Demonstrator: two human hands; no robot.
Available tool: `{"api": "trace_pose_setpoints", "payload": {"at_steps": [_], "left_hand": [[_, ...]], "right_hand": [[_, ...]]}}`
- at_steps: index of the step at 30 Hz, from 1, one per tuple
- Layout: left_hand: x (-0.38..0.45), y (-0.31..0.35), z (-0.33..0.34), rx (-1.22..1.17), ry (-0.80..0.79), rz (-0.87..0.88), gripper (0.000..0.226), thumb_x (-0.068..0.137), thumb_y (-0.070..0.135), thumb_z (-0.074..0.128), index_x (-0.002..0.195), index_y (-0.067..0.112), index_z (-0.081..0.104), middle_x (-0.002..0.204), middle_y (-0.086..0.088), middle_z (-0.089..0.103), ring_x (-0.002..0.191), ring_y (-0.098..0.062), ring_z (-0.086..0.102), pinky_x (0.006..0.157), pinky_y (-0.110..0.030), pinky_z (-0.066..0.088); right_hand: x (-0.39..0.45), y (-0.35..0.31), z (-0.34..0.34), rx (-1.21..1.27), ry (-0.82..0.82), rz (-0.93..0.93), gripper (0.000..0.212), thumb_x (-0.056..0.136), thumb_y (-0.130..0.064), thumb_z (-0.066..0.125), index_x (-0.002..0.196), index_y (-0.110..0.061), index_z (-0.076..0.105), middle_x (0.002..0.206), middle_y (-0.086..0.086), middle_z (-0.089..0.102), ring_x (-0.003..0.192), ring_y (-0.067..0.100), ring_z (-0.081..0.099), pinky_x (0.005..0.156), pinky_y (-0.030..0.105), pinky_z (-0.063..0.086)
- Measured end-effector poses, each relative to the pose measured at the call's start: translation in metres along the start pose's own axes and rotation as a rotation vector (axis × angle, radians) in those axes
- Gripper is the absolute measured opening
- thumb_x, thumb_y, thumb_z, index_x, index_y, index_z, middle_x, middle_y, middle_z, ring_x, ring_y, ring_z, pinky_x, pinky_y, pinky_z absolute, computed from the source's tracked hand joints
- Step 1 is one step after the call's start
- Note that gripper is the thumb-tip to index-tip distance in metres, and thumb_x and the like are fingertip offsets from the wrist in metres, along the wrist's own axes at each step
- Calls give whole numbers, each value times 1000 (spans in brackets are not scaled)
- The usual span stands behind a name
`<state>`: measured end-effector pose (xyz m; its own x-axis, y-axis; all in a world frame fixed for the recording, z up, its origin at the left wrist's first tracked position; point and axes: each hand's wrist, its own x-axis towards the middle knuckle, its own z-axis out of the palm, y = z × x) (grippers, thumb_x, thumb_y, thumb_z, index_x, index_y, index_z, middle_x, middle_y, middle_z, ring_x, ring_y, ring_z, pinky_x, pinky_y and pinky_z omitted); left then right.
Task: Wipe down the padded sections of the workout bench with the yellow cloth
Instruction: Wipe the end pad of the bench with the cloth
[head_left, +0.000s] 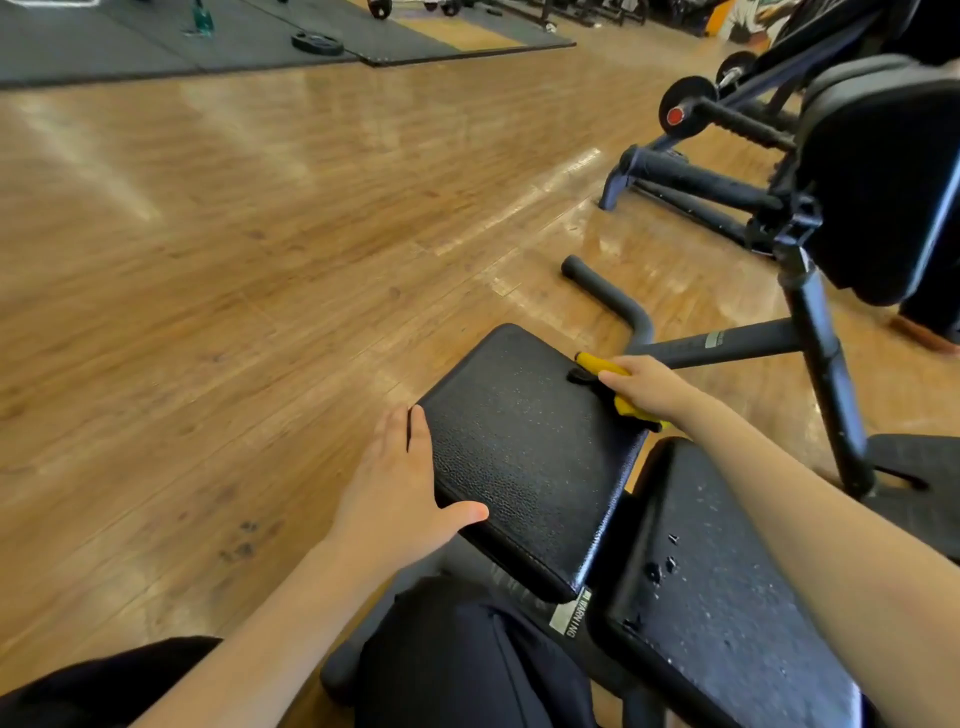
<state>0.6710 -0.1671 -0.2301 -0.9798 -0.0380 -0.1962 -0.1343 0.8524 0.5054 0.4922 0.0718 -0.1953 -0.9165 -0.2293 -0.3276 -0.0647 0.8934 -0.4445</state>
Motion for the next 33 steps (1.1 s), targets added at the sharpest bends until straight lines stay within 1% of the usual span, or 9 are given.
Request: {"api": "trace_pose_setpoints", "payload": {"at_steps": [3,6,8,11,14,22,26,30,33], "left_hand": [[1,0,1,19,13,-2,113,77,67,53,146,11,-17,155,-6,-20,143,-22,-16,115,-35,1],[3,1,2,40,8,-12,114,77,67,54,146,11,-18,155,-7,-20,143,-22,-17,116,-36,2],[4,1,2,42,3,-21,115,77,67,55,146,12,-18,155,-6,-21,143,-22,-17,116,-35,3],[5,1,2,48,11,-21,115,76,67,55,146,12,-17,156,-6,-19,143,-22,-15,116,-35,4],[5,0,1,55,7,-14,115,76,68,55,147,11,-15,156,-7,-16,144,-23,-12,116,-35,5],[2,1,-2,55,-26,-1,112,78,68,51,146,8,-15,156,-9,-15,144,-25,-11,116,-36,5],[1,0,-2,59,-21,14,112,78,68,51,147,7,-13,156,-11,-13,144,-26,-9,116,-37,7],[1,1,-1,39,-25,11,112,78,66,53,147,8,-14,156,-11,-15,144,-27,-10,116,-39,7],[2,1,0,43,-31,4,113,78,67,53,147,8,-14,156,-12,-15,144,-28,-10,116,-40,8]], "right_hand": [[26,-42,13,-77,29,-107,35,98,-25,38,120,-1,52,118,18,58,104,30,52,83,34,37],[45,-76,24,-111,20,-150,39,98,-28,37,129,-7,46,124,14,54,107,27,50,84,32,36],[54,-83,27,-102,34,-153,40,97,-31,40,130,-9,46,119,12,56,106,28,51,84,32,38],[53,-77,25,-15,39,-151,36,94,-33,47,121,-10,52,92,8,55,84,23,51,66,30,38],[43,-60,22,66,24,-153,19,92,-31,51,95,-13,56,71,3,51,69,19,48,55,26,34],[-6,-7,15,142,73,-4,23,93,-32,49,84,-11,51,67,2,49,64,17,46,60,30,35],[-31,13,20,288,194,109,19,93,-25,51,80,-11,51,56,1,46,49,16,42,46,25,35],[-35,6,28,326,291,208,22,92,-25,50,73,-13,48,59,3,48,56,23,46,57,31,37],[-41,1,36,339,365,284,14,92,-23,46,85,-12,52,68,5,53,65,25,50,57,28,38]]}}
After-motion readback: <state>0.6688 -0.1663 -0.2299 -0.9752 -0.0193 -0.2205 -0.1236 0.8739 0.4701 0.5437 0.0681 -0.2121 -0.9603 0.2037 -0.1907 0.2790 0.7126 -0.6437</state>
